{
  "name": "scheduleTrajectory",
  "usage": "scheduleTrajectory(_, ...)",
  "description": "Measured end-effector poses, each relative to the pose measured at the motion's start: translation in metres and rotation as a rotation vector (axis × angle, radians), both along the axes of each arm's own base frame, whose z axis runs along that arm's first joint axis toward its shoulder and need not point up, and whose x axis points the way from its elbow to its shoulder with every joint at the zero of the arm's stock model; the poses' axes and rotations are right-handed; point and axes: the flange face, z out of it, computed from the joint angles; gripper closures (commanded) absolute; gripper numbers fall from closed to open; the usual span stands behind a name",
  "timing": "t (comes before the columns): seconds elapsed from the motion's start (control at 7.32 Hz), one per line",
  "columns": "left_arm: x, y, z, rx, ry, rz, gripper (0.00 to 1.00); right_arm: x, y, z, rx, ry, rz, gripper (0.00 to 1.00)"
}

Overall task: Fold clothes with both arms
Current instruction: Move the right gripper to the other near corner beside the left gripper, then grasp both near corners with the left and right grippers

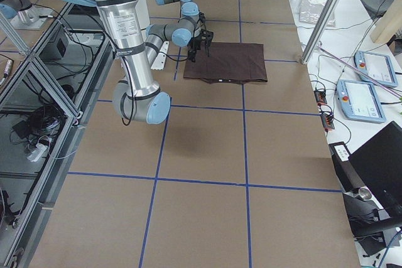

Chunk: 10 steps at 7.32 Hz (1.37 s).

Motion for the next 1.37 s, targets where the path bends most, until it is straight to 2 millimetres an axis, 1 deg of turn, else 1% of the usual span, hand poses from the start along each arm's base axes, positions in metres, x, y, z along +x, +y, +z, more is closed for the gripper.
scheduleTrajectory(0.14,-0.001,0.000,-0.001,0.002,0.001,0.001,1.00,-0.004,0.013,0.023,-0.011,-0.003,0.044,0.00)
scheduleTrajectory(0.27,-0.001,-0.001,0.000,0.003,0.000,0.001,1.00,-0.009,0.018,0.042,-0.016,0.015,0.071,0.00)
scheduleTrajectory(0.41,-0.001,-0.001,0.000,0.004,0.000,0.002,1.00,-0.017,0.020,0.058,-0.022,0.042,0.081,0.00)
scheduleTrajectory(0.55,-0.001,-0.001,0.000,0.007,0.001,0.006,1.00,-0.027,0.021,0.069,-0.027,0.065,0.083,0.00)
scheduleTrajectory(0.68,-0.001,-0.001,0.000,0.009,0.001,0.008,1.00,-0.036,0.020,0.077,-0.029,0.083,0.082,0.00)
scheduleTrajectory(0.96,-0.001,-0.001,-0.001,0.011,0.002,0.008,1.00,-0.050,0.017,0.081,-0.029,0.100,0.082,0.00)
scheduleTrajectory(1.23,-0.002,-0.001,-0.001,0.011,0.003,0.007,1.00,-0.054,0.016,0.081,-0.029,0.103,0.080,0.00)
scheduleTrajectory(1.37,-0.002,-0.001,-0.001,0.011,0.003,0.007,1.00,-0.055,0.016,0.081,-0.029,0.103,0.078,0.03)
